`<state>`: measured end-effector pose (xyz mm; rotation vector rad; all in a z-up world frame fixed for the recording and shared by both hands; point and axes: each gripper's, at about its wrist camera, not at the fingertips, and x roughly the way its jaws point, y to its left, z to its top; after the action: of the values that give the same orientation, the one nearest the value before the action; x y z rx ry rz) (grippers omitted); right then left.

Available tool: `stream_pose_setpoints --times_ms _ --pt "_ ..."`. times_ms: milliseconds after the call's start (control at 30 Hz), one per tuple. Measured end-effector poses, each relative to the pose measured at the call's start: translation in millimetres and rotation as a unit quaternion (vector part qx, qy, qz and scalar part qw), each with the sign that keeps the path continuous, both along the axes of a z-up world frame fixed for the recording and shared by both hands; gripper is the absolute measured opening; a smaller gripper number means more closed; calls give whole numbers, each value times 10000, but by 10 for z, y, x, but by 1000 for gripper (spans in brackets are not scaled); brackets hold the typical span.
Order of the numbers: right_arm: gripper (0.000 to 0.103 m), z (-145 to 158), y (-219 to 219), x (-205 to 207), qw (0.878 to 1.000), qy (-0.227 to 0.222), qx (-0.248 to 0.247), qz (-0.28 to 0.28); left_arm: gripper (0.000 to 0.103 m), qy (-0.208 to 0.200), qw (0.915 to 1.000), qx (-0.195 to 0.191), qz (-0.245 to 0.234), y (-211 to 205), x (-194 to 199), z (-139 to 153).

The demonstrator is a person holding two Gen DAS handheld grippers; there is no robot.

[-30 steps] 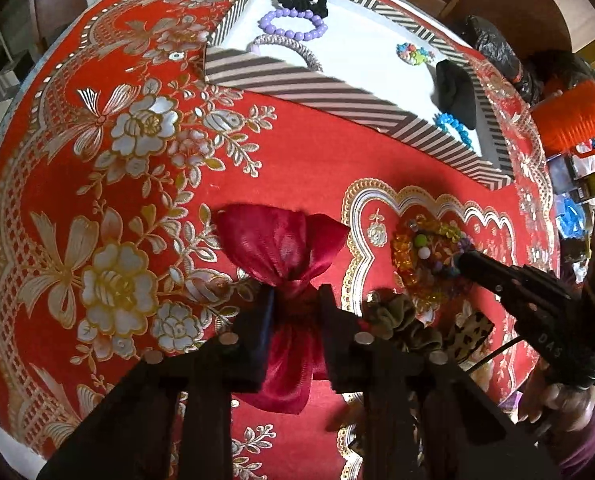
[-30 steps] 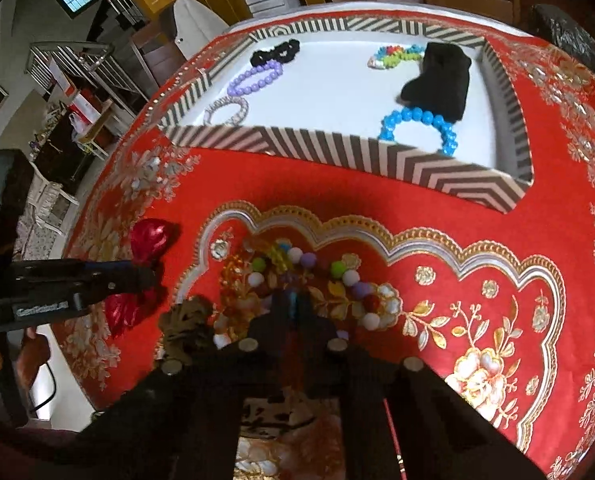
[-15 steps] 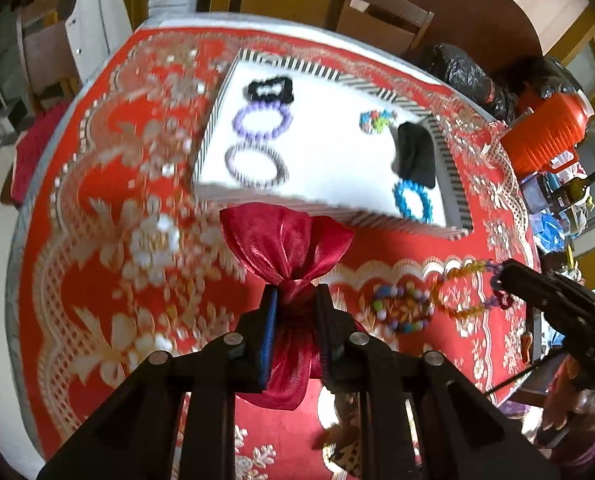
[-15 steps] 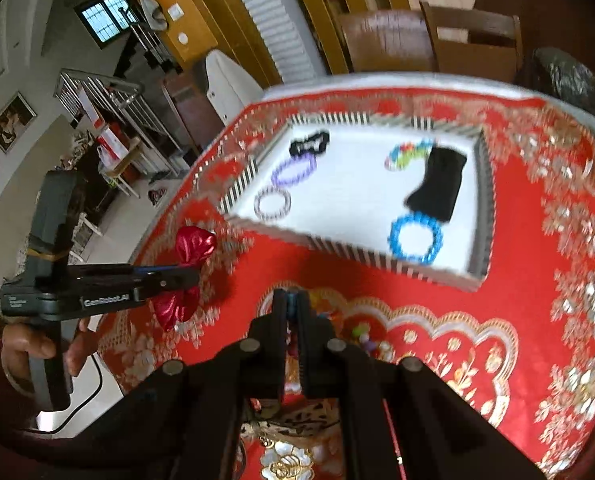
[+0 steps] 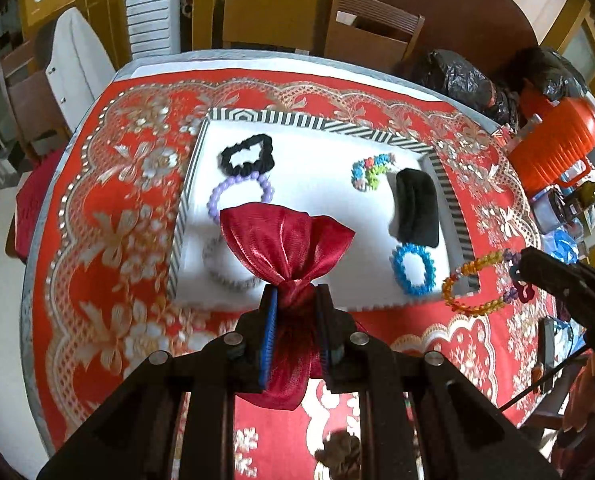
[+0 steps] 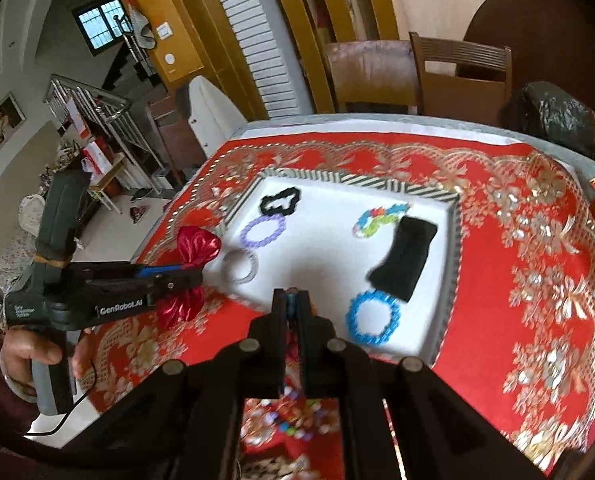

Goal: Organize jewelry
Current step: 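Carry the red bow with the left tool while the right carries the amber bracelet over the tray, then lower the red bow and amber bracelet into the tray and open both tools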

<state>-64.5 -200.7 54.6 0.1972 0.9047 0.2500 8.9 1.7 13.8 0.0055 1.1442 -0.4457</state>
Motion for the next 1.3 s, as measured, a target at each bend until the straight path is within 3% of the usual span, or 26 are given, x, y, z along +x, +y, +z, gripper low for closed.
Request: stream_pose_setpoints --times_ms 400,1000,1300 --pt "4 -254 -111 743 9993 339 -122 43 4 229 9995 188 52 -192 461 -281" --pt "4 -720 161 1887 9961 664 71 585 4 749 9966 51 326 -288 783 -734" --pt "5 -1147 -66 2276 9959 873 -135 204 4 740 9964 118 404 -375 870 -808"
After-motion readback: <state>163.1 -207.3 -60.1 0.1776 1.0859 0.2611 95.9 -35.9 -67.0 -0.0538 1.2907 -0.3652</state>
